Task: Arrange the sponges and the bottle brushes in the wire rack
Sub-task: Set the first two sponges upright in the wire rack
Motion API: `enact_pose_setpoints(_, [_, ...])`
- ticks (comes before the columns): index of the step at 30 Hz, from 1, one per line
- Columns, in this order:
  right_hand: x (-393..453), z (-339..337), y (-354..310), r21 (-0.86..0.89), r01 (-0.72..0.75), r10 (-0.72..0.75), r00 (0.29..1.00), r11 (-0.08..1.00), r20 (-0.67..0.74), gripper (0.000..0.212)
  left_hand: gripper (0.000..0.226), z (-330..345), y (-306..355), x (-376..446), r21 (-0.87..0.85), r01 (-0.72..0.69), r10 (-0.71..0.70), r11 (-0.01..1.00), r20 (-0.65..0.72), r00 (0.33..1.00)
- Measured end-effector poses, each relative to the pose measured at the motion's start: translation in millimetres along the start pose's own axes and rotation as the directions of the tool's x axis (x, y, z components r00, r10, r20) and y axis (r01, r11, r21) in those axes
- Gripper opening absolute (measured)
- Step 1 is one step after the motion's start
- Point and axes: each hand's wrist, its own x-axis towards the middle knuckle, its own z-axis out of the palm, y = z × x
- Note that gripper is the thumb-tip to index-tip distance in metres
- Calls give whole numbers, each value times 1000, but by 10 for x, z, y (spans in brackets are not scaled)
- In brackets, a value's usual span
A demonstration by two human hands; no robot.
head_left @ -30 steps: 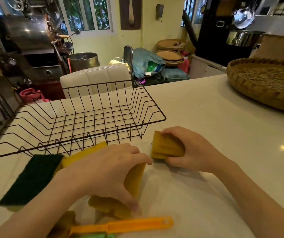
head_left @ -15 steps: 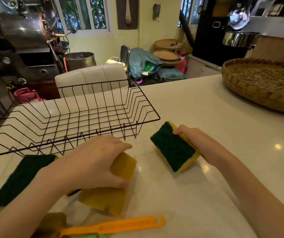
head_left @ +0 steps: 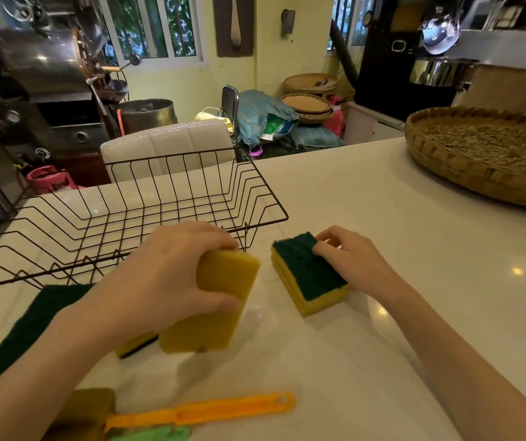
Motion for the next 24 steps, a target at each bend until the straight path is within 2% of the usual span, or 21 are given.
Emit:
enact_pose_setpoints(2, [-6,10,-18,-17,11,-11,1000,1000,-4,34,61,-52,41,11,-59,-31,21,998,-161,987])
enact_pose_setpoints(4, [-16,17,-45,-40,14,-14,1000,999,16,41,55,-54,71,38,-25,-118,109,993,-235,966])
enact_pose_setpoints(7, [-39,42,-72,-59,20,-17,999,998,52,43,64,46,95,103,163,-247,274,955,-176,945])
enact_pose_setpoints(9, [-59,57,-75,-51,30,-27,998,998,59,41,68,167,141,118,247,-291,324,924,-105,940])
enact_pose_setpoints(12, [-74,53,-70,-31,39,-37,998,999,58,41,64,352,182,87,385,-341,392,857,-58,918])
enact_pose_setpoints(15, [-70,41,-69,-39,47,-45,997,998,60,43,71,495,163,69,461,-382,435,801,-10,901])
enact_pose_setpoints(18, [-62,47,-69,-44,60,-57,996,997,63,43,74,602,99,64,459,-360,401,812,8,916])
enact_pose_setpoints(21, [-59,58,-60,-62,70,-66,996,996,65,43,77,625,102,44,391,-255,263,884,34,964])
enact_pose_setpoints(24, [-52,63,-38,-83,76,-72,996,994,60,44,60,648,127,25,245,-184,167,952,89,982])
